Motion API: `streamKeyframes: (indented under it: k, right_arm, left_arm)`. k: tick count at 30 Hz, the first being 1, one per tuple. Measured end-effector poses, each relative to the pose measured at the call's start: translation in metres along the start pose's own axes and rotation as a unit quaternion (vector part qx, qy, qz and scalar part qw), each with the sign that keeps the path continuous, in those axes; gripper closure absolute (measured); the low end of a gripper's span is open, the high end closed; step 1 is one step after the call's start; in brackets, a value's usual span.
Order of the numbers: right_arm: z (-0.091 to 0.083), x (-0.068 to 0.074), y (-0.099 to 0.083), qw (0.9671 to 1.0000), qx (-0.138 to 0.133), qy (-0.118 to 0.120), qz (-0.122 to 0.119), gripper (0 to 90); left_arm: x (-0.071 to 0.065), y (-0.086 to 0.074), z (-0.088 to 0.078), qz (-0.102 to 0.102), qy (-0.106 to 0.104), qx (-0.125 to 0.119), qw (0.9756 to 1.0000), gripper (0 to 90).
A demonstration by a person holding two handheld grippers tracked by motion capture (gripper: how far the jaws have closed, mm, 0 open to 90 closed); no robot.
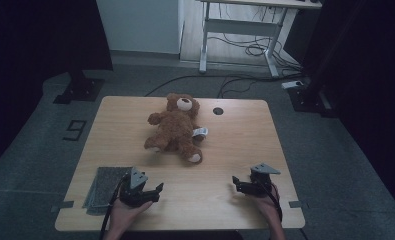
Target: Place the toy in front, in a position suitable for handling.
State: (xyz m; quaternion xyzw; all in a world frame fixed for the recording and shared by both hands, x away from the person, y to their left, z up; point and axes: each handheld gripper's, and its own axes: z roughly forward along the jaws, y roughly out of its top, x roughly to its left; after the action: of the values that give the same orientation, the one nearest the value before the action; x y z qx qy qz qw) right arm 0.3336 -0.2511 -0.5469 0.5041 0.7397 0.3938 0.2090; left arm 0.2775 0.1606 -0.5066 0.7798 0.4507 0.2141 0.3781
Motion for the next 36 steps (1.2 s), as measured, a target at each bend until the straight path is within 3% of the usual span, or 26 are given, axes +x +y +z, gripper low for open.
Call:
streamKeyframes:
  k: [5, 19, 26, 36]
  right_arm:
    - [-0.003, 0.0, 0.001, 1.0, -0.005, 0.007, -0.002, 13.7]
    - [-0.016, -0.01, 0.003, 0.9996, -0.026, 0.015, 0.002, 18.4]
    - [-0.015, -0.01, 0.004, 0.9994, -0.027, 0.021, 0.004, 20.7]
    - [-0.009, -0.012, 0.02, 0.9984, -0.041, 0.038, -0.001, 22.7]
  left_arm:
    - [0.001, -0.001, -0.002, 0.001, -0.009, 0.01, 0.9999, 21.5]
    - [0.005, 0.003, -0.015, -0.011, 0.0, -0.008, 0.9999, 22.8]
    - [0.014, 0.004, -0.017, -0.032, 0.013, -0.01, 0.9993, 23.1]
    - [0.019, 0.014, -0.018, -0.036, 0.018, -0.015, 0.9991, 23.0]
